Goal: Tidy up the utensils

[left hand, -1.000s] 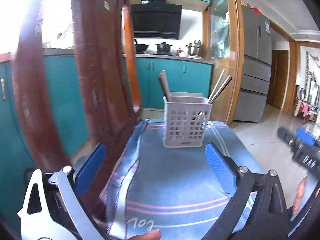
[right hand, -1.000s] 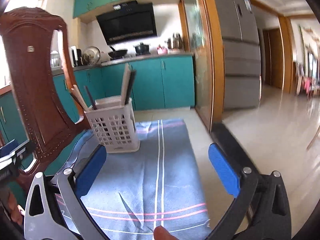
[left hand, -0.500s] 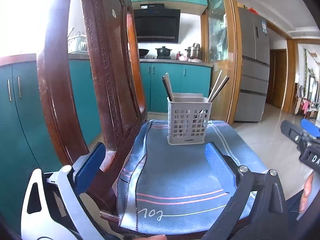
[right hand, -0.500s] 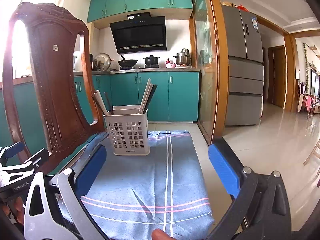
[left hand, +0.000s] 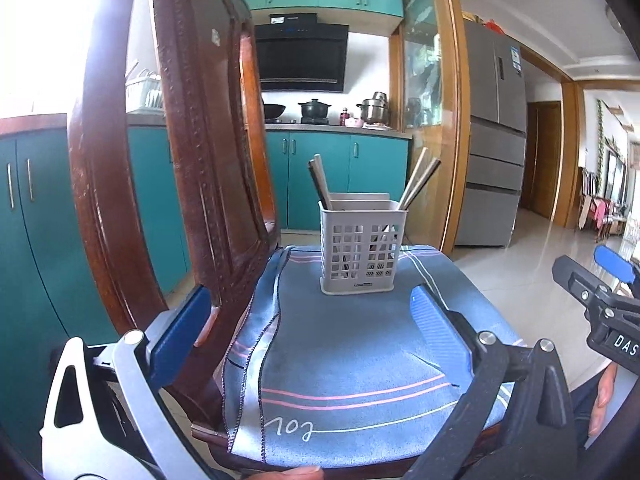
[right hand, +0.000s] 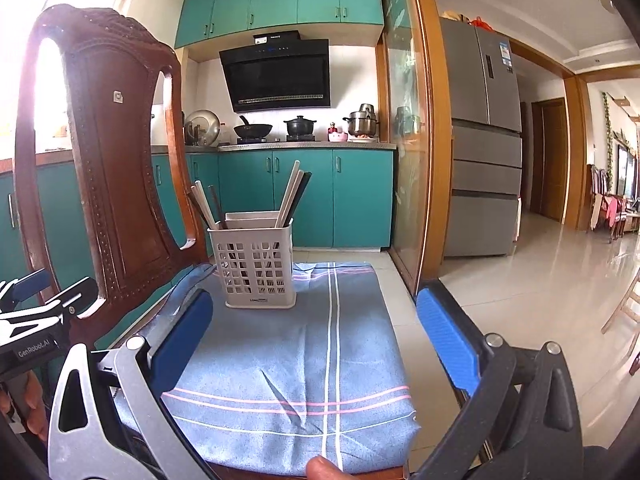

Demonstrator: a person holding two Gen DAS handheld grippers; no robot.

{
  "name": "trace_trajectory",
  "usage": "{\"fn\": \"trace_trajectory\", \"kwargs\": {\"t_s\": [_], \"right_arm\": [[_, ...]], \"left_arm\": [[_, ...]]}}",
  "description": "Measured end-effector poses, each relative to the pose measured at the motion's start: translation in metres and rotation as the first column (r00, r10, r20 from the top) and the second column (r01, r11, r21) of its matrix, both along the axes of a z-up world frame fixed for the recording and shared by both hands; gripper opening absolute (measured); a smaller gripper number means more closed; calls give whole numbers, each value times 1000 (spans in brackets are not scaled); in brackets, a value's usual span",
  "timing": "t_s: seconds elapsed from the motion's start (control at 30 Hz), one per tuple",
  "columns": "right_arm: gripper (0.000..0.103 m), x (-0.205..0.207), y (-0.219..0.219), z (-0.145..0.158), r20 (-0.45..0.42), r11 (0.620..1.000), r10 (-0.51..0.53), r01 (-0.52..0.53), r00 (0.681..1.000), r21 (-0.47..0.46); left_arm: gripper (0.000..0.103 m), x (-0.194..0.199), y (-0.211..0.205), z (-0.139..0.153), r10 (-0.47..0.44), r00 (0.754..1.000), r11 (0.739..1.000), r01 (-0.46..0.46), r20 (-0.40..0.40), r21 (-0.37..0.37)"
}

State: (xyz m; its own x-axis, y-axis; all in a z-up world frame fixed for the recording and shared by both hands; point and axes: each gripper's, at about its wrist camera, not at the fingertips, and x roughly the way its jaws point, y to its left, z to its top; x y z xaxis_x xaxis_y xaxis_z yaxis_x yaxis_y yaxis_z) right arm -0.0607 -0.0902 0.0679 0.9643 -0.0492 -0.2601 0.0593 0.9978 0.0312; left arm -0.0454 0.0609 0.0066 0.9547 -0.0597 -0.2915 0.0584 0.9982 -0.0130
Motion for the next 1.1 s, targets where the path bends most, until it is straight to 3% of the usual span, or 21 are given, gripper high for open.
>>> {"fn": "trace_trajectory", "kwargs": {"t_s": [1.1], "right_arm": [[100,-5,2,-3,2,1000,17,-17,1000,-19]], "left_arm": [[99,-3,-5,1,0,1000,1000,0,6,19]]}}
